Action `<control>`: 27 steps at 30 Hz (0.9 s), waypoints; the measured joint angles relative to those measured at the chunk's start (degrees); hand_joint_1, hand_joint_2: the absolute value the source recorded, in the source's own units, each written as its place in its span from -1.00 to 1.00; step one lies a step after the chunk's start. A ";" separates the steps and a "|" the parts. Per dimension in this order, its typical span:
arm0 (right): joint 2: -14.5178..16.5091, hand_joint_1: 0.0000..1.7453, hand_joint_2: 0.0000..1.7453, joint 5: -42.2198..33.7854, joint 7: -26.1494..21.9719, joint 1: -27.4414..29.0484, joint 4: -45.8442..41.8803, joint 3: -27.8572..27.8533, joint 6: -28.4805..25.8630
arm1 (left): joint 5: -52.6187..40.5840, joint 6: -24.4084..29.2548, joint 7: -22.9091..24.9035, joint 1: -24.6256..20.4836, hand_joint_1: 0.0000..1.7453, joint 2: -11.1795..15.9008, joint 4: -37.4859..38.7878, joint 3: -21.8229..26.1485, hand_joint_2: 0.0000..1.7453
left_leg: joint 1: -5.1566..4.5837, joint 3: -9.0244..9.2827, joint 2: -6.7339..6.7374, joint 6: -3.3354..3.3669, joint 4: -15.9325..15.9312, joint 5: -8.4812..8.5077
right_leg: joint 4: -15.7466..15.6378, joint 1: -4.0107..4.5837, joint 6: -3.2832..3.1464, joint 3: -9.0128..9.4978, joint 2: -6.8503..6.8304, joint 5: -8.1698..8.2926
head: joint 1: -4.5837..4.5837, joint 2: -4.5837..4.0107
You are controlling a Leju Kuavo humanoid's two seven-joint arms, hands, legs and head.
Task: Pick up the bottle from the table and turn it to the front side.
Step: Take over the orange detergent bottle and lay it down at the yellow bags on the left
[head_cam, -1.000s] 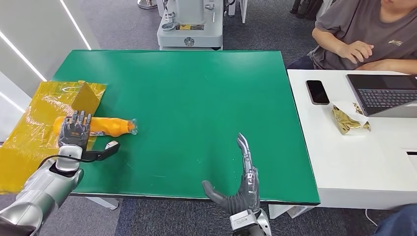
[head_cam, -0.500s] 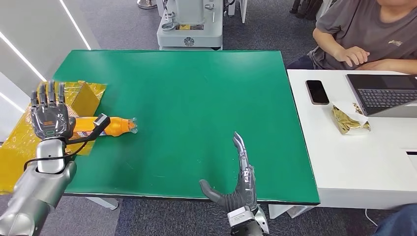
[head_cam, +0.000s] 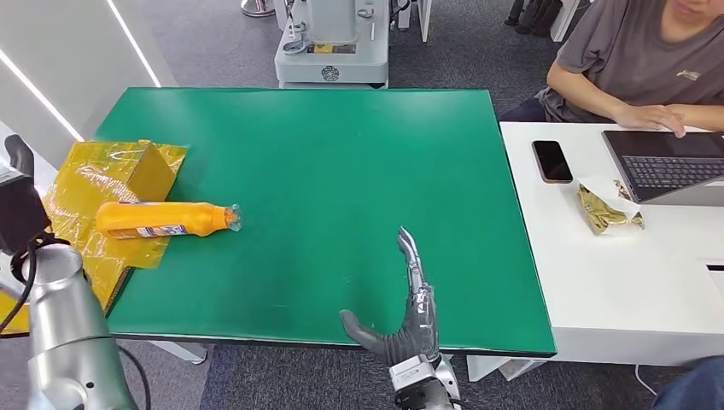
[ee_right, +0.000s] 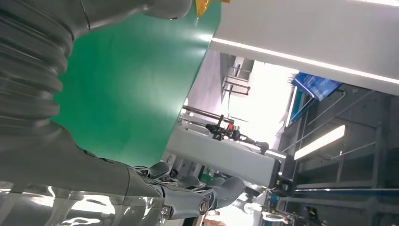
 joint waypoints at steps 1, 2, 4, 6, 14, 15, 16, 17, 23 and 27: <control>0.18 -1.00 1.00 0.39 -0.01 -0.07 0.10 0.04 -0.01 | 5.53 -0.33 0.21 0.28 -1.00 -0.69 0.29 -1.85 1.00 | 0.00 0.00 -0.01 0.01 0.00 0.01 | 0.00 0.00 0.00 0.00 -0.01 0.00 | 0.01 0.00; 0.35 -1.00 1.00 0.81 -0.02 -0.10 0.15 0.03 -0.01 | 10.34 -0.88 0.34 0.62 -1.00 -1.08 0.80 -4.69 1.00 | 0.00 -0.01 -0.02 0.01 0.01 0.02 | -0.01 0.00 0.00 0.01 -0.02 0.00 | 0.00 0.00; 0.66 -1.00 1.00 1.38 -0.04 -0.12 0.17 -0.06 -0.02 | 15.66 -2.05 0.50 1.42 -1.00 -1.23 1.98 -12.27 1.00 | 0.00 -0.03 -0.05 0.03 0.01 0.03 | 0.00 0.00 0.01 0.04 -0.07 0.01 | 0.01 0.00; 0.92 -1.00 1.00 1.57 -0.05 -0.16 0.10 -0.19 -0.03 | 18.77 -4.29 0.49 2.46 -1.00 -1.33 2.62 -19.67 1.00 | -0.03 -0.02 -0.01 0.03 0.01 0.02 | 0.00 -0.01 0.01 0.07 -0.04 0.02 | 0.01 0.00; 2.22 -1.00 1.00 2.33 -0.05 -0.94 -0.75 -0.81 -0.03 | 25.72 -9.72 1.14 8.56 -1.00 -4.45 2.75 -37.37 1.00 | -0.05 -0.04 0.07 0.08 0.03 -0.05 | -0.06 -0.05 0.02 0.04 0.07 0.01 | 0.00 0.00; 2.36 -1.00 1.00 2.29 -0.05 -0.99 -0.91 -0.90 -0.03 | 25.82 -9.93 1.45 9.25 -1.00 -4.87 2.68 -38.29 1.00 | -0.05 -0.04 0.08 0.07 0.02 -0.05 | -0.06 -0.04 0.02 0.04 0.07 0.00 | 0.01 0.00; 2.46 -1.00 1.00 2.25 -0.05 -1.02 -1.04 -0.98 -0.03 | 25.90 -10.30 1.83 9.95 -1.00 -5.27 2.48 -38.99 1.00 | -0.05 -0.04 0.09 0.07 0.02 -0.05 | -0.06 -0.04 0.02 0.03 0.08 0.00 | 0.00 0.00; 2.52 -1.00 1.00 2.21 -0.05 -1.05 -1.18 -1.05 -0.03 | 25.90 -10.85 2.22 10.70 -1.00 -5.60 2.08 -39.40 1.00 | -0.05 -0.04 0.09 0.07 0.01 -0.05 | -0.06 -0.04 0.02 0.03 0.08 0.00 | 0.00 0.00; 2.70 -1.00 1.00 2.27 -0.05 -1.13 -2.43 -1.95 -0.03 | 24.94 -16.25 4.46 15.79 -1.00 -7.34 -3.46 -39.82 1.00 | -0.02 -0.03 0.08 0.07 0.00 -0.05 | -0.04 -0.02 0.02 0.02 0.08 0.00 | 0.00 0.00; 2.70 -1.00 1.00 2.20 -0.05 -0.68 -3.38 -2.71 -0.03 | 27.53 -21.48 4.66 19.30 -1.00 -8.45 -8.03 -39.81 1.00 | -0.03 -0.03 0.08 0.07 0.00 -0.05 | -0.05 -0.03 0.02 0.03 0.07 0.00 | 0.00 0.00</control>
